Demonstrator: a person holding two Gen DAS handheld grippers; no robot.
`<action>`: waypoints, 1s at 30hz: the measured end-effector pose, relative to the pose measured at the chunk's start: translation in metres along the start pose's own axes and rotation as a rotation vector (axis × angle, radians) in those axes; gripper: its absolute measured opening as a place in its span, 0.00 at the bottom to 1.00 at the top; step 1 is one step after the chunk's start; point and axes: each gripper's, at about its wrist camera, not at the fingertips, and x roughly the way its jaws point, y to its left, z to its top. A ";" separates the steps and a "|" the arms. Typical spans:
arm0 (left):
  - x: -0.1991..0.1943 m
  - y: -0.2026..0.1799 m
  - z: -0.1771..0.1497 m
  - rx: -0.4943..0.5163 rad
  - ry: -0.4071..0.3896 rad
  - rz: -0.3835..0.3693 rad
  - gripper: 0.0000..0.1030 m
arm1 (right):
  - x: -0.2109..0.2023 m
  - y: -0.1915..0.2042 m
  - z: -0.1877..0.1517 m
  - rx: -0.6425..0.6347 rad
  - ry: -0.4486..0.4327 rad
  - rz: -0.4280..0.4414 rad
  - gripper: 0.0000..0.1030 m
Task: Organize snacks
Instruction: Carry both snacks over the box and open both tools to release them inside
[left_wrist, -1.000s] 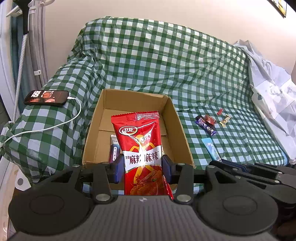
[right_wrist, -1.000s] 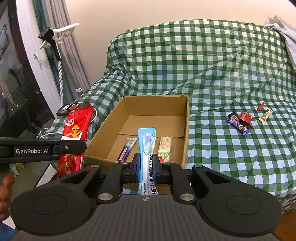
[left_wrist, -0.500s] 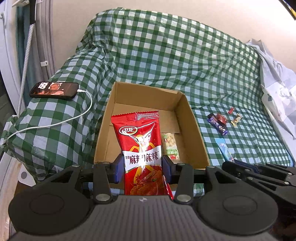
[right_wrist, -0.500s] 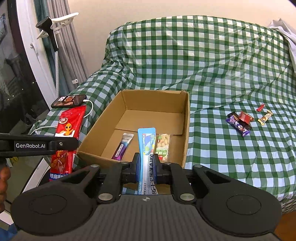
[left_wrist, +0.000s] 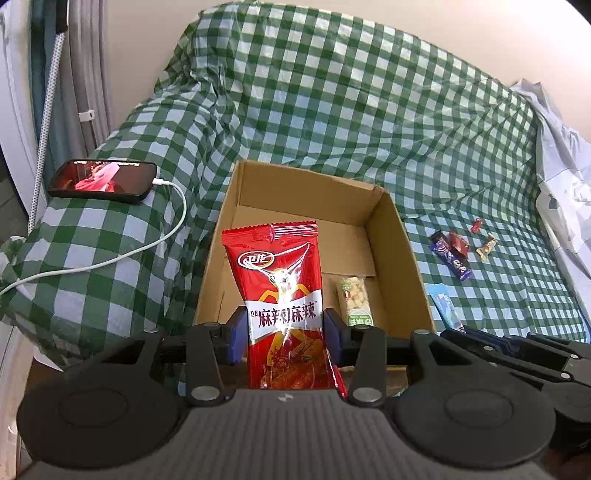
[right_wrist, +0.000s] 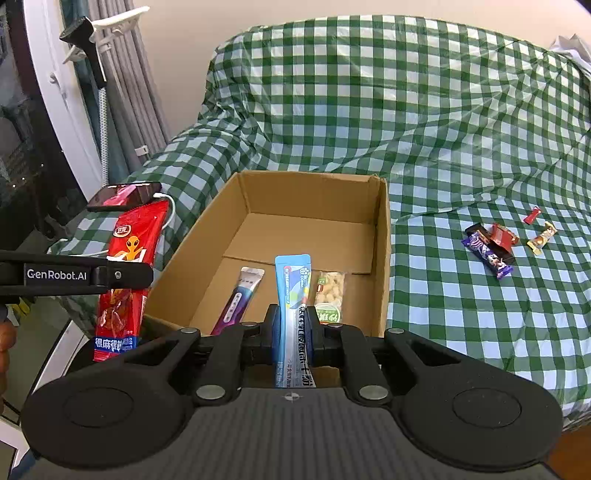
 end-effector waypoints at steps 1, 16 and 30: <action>0.004 0.000 0.002 0.000 0.006 0.002 0.46 | 0.005 0.001 0.002 0.002 0.004 -0.001 0.13; 0.092 0.000 0.040 0.014 0.104 0.038 0.46 | 0.085 -0.011 0.031 0.026 0.054 -0.013 0.13; 0.168 0.010 0.045 0.018 0.224 0.086 0.49 | 0.152 -0.025 0.037 0.044 0.154 -0.004 0.14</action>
